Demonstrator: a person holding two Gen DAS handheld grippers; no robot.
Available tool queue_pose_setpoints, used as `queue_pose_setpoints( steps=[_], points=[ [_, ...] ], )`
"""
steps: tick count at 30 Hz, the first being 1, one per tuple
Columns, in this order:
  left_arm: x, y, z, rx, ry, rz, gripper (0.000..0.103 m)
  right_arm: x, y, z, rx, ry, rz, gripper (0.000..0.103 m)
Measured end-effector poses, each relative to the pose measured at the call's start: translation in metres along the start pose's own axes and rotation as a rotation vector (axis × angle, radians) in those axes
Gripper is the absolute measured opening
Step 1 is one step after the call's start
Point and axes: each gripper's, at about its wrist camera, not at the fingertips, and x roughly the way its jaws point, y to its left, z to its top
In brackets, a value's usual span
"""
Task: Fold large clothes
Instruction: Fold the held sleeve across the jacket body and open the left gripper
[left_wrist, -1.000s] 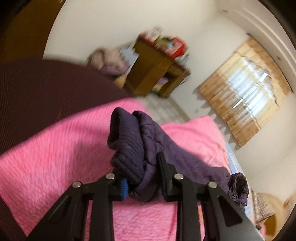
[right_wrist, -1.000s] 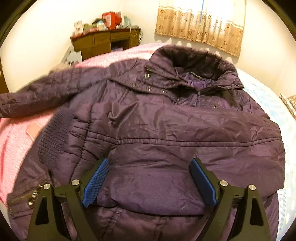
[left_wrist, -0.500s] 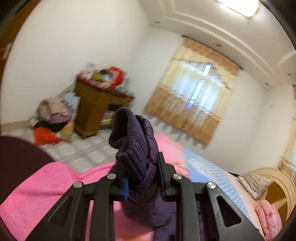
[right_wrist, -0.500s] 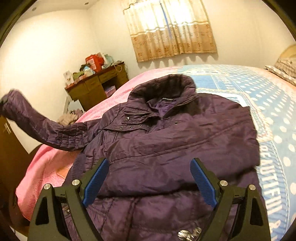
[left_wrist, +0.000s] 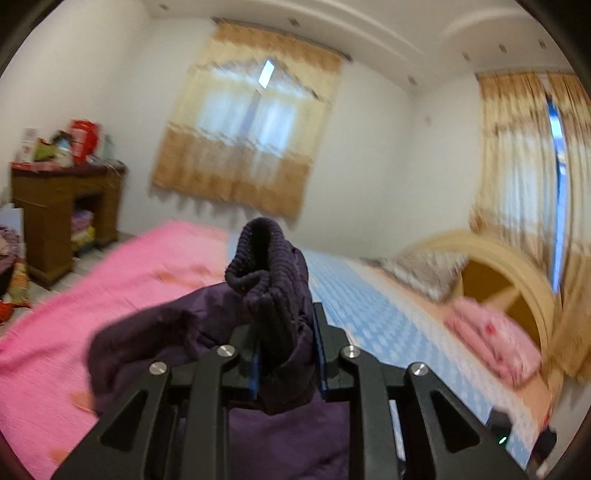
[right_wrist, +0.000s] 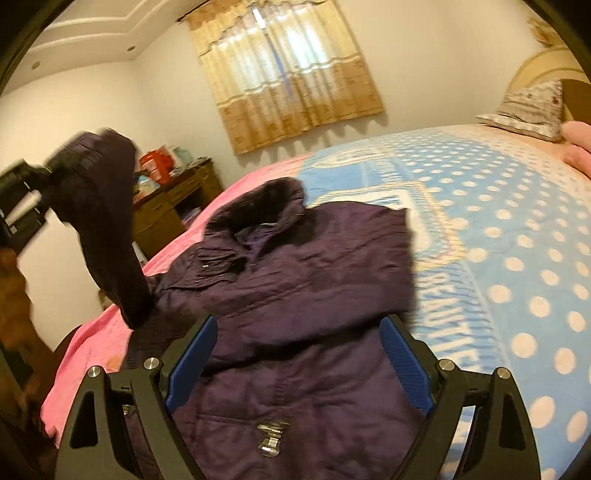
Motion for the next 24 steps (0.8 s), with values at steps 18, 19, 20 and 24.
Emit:
queue_pose_setpoints(
  steps=[18,19,20,24],
  points=[
    [0.011,0.022,-0.043,0.299,0.132,0.263,0.100,0.001,-0.014,0.007,0.020,0.021,0.026,0.090],
    [0.016,0.052,-0.037,0.289,0.146,0.351,0.101,0.007,-0.009,0.009,0.017,0.037,0.039,0.090],
    [0.023,0.073,-0.035,0.284,0.167,0.401,0.101,0.020,-0.001,0.012,-0.003,0.085,0.044,0.089],
    [0.050,0.138,-0.044,0.274,0.312,0.549,0.100,0.070,0.004,0.006,0.013,0.253,0.075,0.056]
  ],
)
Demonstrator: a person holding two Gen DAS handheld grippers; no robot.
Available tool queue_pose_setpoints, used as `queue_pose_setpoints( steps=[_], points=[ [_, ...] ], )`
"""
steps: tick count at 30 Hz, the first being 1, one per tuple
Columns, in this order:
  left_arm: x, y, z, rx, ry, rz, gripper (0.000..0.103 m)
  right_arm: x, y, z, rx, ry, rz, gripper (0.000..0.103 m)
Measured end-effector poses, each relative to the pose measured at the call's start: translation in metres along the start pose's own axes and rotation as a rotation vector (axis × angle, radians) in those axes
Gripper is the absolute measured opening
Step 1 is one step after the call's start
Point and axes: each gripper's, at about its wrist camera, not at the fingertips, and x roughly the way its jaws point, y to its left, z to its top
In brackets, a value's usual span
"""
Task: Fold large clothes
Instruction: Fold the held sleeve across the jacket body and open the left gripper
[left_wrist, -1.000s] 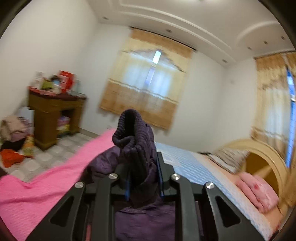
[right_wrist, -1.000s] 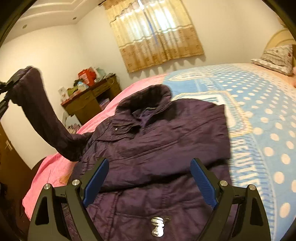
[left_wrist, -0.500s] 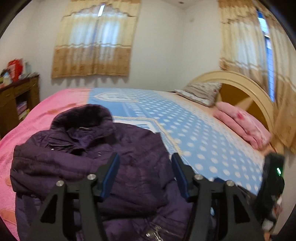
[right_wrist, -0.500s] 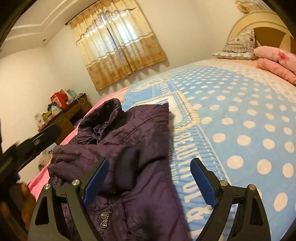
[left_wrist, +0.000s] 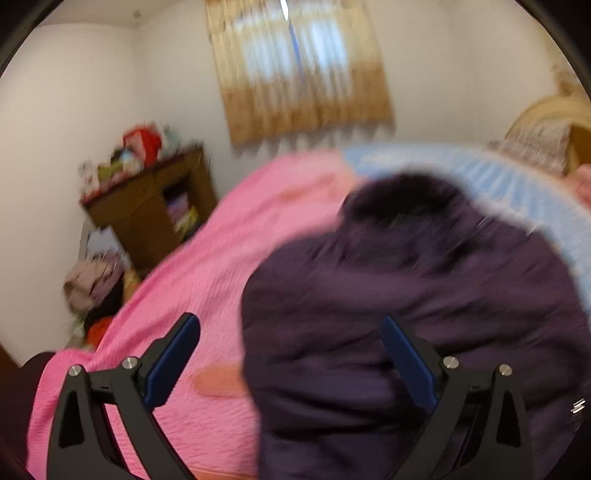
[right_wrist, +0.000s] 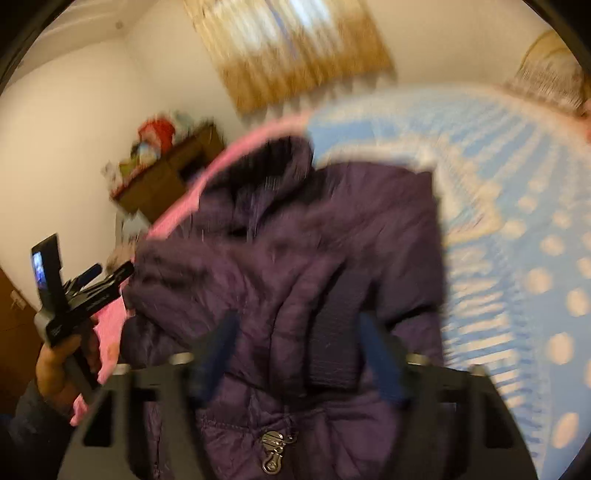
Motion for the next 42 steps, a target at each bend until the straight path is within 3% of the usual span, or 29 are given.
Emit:
queue_pose_setpoints(
  steps=[1,4,7,10,12,14,17,19,21,26,33,42],
  points=[
    [0.007,0.000,-0.005,0.001,0.026,0.005,0.100,0.012,-0.001,-0.002,0.004,0.044,-0.004,0.048],
    [0.023,0.007,-0.029,0.034,0.120,-0.018,0.102,0.024,0.008,-0.015,-0.082,0.093,-0.077,0.045],
    [0.019,0.005,-0.044,0.039,0.102,-0.025,0.103,0.027,0.011,-0.023,-0.128,0.136,-0.106,0.045],
    [0.008,0.008,-0.037,0.021,0.093,-0.041,0.103,0.013,0.017,-0.018,-0.152,0.130,-0.139,0.045],
    [-0.002,0.007,-0.028,0.012,0.048,-0.034,0.103,-0.006,0.023,-0.010,-0.168,0.059,-0.173,0.045],
    [-0.023,0.008,-0.013,0.001,-0.049,-0.026,0.103,-0.025,0.036,0.001,-0.185,-0.026,-0.187,0.045],
    [-0.034,0.007,0.008,-0.040,-0.113,-0.044,0.103,-0.022,0.054,0.015,-0.207,-0.050,-0.136,0.046],
    [-0.024,0.000,0.021,-0.048,-0.094,-0.061,0.103,-0.004,0.065,0.019,-0.233,-0.038,-0.097,0.046],
    [-0.011,-0.009,0.022,-0.042,-0.067,-0.055,0.103,0.018,0.070,0.021,-0.249,-0.005,-0.121,0.046],
    [0.030,-0.028,0.001,-0.014,0.046,-0.029,0.103,0.057,0.061,0.013,-0.237,0.050,-0.118,0.046],
    [0.053,-0.035,-0.020,-0.009,0.124,-0.036,0.103,0.075,0.048,0.004,-0.247,0.089,-0.107,0.046],
    [0.061,-0.040,-0.024,0.004,0.165,-0.018,0.103,0.087,0.055,-0.003,-0.309,0.076,-0.168,0.046]
  ],
)
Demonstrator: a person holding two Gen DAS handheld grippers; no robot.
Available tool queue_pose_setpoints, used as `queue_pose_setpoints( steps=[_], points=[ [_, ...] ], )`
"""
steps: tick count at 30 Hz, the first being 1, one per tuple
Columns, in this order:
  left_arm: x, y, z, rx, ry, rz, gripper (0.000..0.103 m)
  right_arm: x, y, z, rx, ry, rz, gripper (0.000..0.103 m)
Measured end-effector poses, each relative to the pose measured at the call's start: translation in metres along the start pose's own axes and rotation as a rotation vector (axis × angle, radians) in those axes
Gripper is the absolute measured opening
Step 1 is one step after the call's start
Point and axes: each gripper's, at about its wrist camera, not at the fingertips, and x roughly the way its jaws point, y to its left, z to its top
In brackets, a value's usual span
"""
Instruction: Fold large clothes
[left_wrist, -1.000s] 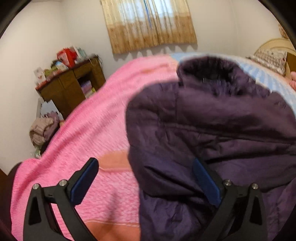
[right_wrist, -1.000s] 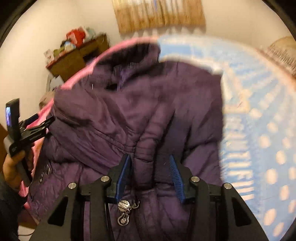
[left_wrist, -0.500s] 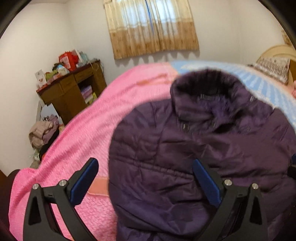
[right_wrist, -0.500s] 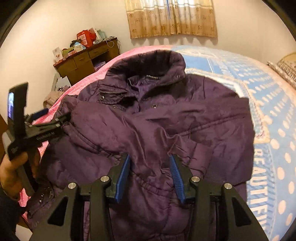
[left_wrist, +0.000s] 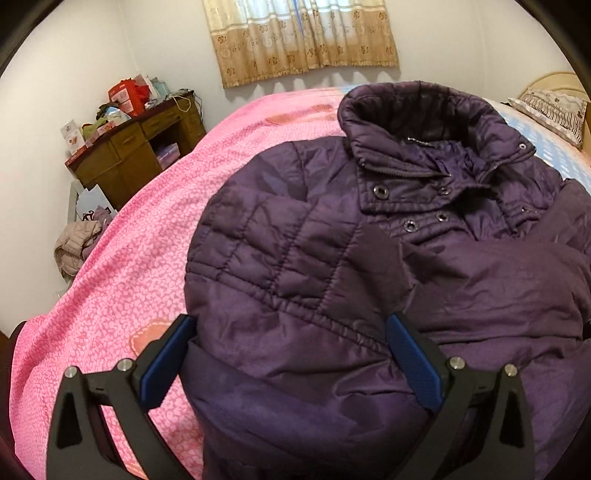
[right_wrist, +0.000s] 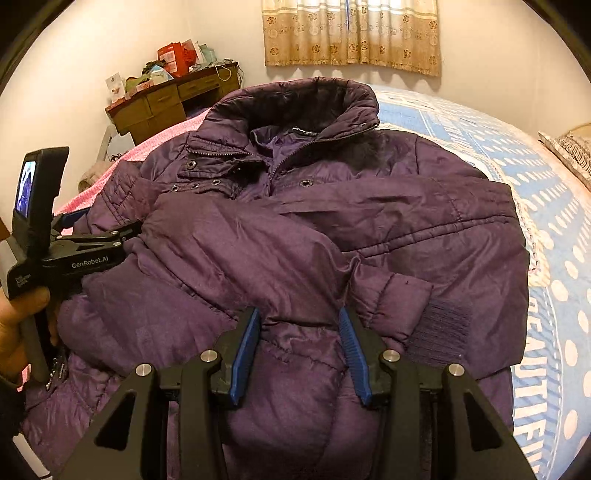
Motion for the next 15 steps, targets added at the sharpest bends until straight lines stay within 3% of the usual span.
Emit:
queue_pose_setpoints(
  steps=[8,15],
  points=[
    [0.002,-0.001,0.000,0.012,0.011,0.010,0.103,0.005,0.017,0.001,-0.084,0.023,-0.109,0.046],
    [0.002,0.000,-0.001,0.005,0.006,0.004,0.103,0.005,0.010,0.002,-0.077,0.033,-0.068,0.046]
  ],
)
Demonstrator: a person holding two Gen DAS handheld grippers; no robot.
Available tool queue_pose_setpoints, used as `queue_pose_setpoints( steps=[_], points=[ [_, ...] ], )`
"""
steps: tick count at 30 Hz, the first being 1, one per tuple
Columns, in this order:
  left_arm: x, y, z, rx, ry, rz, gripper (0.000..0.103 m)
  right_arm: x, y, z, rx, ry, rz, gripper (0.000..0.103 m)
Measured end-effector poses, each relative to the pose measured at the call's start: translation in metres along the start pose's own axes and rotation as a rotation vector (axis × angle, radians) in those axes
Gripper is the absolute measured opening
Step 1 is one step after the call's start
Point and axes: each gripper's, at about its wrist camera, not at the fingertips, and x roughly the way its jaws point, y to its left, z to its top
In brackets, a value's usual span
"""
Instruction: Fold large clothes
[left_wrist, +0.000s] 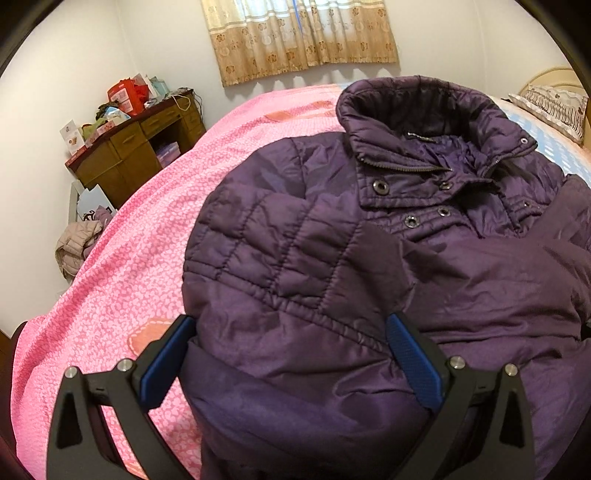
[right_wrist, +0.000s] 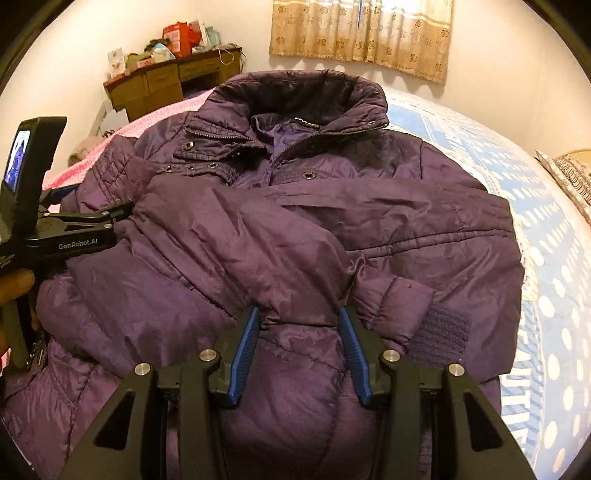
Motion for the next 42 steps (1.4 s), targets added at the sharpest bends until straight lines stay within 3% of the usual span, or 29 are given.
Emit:
queue_pose_setpoints(
  steps=[9,11,13,15,16,19,21,23,26,31,34,37,40,42],
  points=[
    [-0.023,0.035,-0.005,-0.163,-0.058,-0.071,0.103,-0.015,0.009,0.006,-0.024,0.019,-0.076,0.046],
    [-0.046,0.041,-0.002,-0.188,-0.105,-0.074,0.103,-0.041,0.015,0.014,0.006,-0.051,-0.097,0.047],
    [-0.063,0.034,0.002,-0.188,-0.144,-0.085,0.103,-0.054,0.025,0.024,0.006,-0.105,-0.075,0.049],
    [-0.074,0.015,0.008,-0.143,-0.158,-0.115,0.103,-0.050,0.042,0.033,-0.026,-0.100,-0.012,0.053],
    [-0.076,0.003,0.010,-0.107,-0.157,-0.125,0.103,-0.045,0.048,0.035,-0.043,-0.092,-0.003,0.053],
    [-0.059,-0.021,0.011,-0.032,-0.136,-0.055,0.103,-0.015,0.056,0.032,-0.079,-0.037,-0.007,0.054],
    [-0.031,-0.022,0.010,-0.017,-0.040,-0.038,0.103,0.000,0.049,0.024,-0.054,0.007,0.020,0.054],
    [-0.005,-0.024,0.006,-0.004,0.049,-0.073,0.103,0.008,0.042,0.014,-0.053,-0.015,0.049,0.055],
    [0.000,-0.024,0.008,-0.006,0.054,-0.080,0.103,0.012,0.033,0.011,-0.008,-0.019,0.099,0.055],
    [0.001,-0.019,0.007,-0.016,0.054,-0.090,0.103,0.015,0.033,0.010,-0.003,-0.023,0.109,0.056],
    [-0.015,-0.011,0.006,-0.041,0.000,-0.081,0.103,0.014,0.035,0.009,-0.009,-0.026,0.098,0.056],
    [-0.030,0.000,0.013,-0.039,-0.088,-0.010,0.103,0.014,0.035,0.009,-0.012,-0.025,0.092,0.056],
    [-0.003,0.026,0.019,-0.104,-0.020,0.025,0.103,0.014,0.035,0.010,-0.011,-0.026,0.091,0.056],
    [0.018,0.043,0.016,-0.164,0.044,0.000,0.103,0.014,0.035,0.009,-0.010,-0.028,0.092,0.056]
  ],
)
